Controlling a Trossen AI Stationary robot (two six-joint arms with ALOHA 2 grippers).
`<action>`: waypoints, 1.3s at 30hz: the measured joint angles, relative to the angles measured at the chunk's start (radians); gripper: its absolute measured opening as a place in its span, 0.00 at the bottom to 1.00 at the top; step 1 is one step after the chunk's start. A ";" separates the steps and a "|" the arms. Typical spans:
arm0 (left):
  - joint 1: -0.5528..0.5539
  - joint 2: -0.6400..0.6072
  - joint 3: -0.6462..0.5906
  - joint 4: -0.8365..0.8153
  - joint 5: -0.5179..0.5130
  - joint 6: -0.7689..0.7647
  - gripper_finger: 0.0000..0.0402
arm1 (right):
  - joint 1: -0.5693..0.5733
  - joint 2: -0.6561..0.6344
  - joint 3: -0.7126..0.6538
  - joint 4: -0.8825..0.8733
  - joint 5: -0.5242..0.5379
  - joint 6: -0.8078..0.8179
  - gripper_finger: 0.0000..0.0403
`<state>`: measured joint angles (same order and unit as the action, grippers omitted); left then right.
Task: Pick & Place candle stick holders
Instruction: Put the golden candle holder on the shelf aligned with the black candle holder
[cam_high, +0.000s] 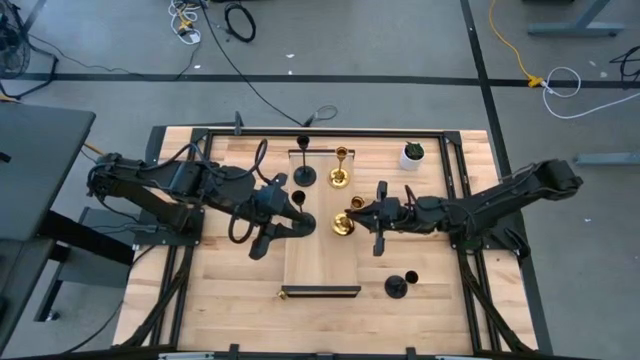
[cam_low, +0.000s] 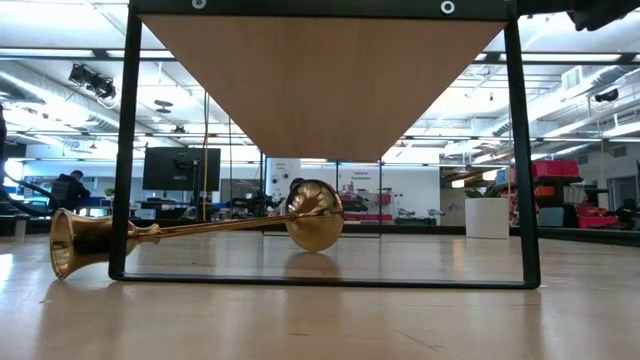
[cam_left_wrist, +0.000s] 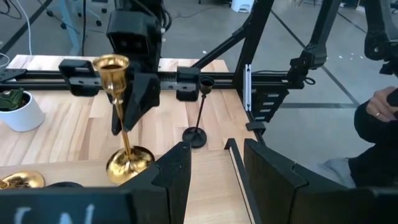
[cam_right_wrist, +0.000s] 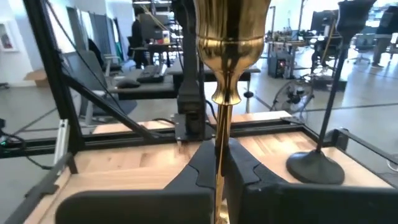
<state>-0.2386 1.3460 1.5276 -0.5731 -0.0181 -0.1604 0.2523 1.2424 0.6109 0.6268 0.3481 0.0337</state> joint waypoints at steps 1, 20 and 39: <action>0.000 0.000 0.000 0.001 0.000 0.000 0.38 | 0.000 0.011 0.000 0.010 0.008 0.001 0.00; 0.000 0.000 0.000 0.000 0.000 -0.001 0.38 | -0.060 0.065 0.000 -0.039 -0.027 0.056 0.00; 0.000 0.000 0.000 0.000 0.000 -0.002 0.38 | -0.060 0.065 0.000 -0.051 -0.025 0.069 0.02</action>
<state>-0.2386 1.3460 1.5276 -0.5732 -0.0181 -0.1619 0.1921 1.3075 0.6113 0.5754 0.3233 0.1024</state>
